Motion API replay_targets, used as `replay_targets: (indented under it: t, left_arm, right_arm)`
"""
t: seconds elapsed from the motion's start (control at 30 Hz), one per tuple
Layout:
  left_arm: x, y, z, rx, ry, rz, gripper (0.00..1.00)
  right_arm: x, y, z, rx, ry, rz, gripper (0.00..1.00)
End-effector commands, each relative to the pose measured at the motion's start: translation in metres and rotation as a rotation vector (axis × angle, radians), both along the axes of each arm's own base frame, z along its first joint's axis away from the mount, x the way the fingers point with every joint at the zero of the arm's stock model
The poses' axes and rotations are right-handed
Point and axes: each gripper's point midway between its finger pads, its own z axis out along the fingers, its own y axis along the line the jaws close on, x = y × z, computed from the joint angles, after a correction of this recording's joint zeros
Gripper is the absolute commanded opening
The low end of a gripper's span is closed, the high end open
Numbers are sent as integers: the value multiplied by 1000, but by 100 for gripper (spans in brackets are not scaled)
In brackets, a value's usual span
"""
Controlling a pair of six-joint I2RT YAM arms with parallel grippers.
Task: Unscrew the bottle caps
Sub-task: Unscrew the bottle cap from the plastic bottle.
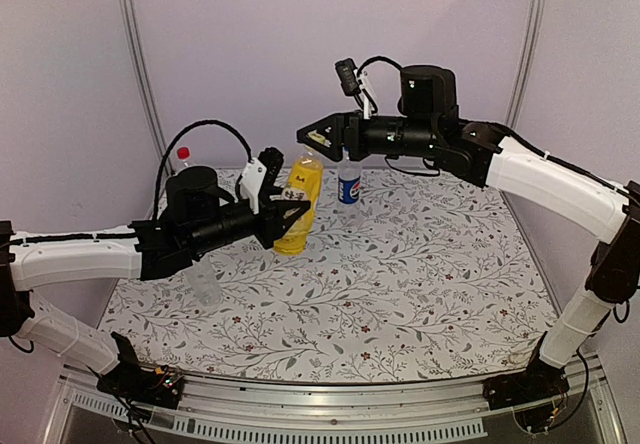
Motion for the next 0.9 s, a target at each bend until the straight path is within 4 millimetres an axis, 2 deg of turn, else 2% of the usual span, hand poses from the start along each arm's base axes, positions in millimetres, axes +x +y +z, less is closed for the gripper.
replay_targets:
  t: [0.0,0.2,0.67,0.87]
  left_arm:
    - [-5,-3,19,-23,-36,-5,22]
    - [-4,-3,19,-21,-37,-4,22]
    - [-5,-2,20,-23,-39,-5,22]
    - [-6,-2,20,-24,-41,-6,22]
  right_arm:
    - [2,3,-2,2,13,-4,63]
    - [-1,3,-1,2,14,11,43]
    - [2,4,-11,-21,26,-1,46]
    - [3,4,-13,-28,28,-6,45]
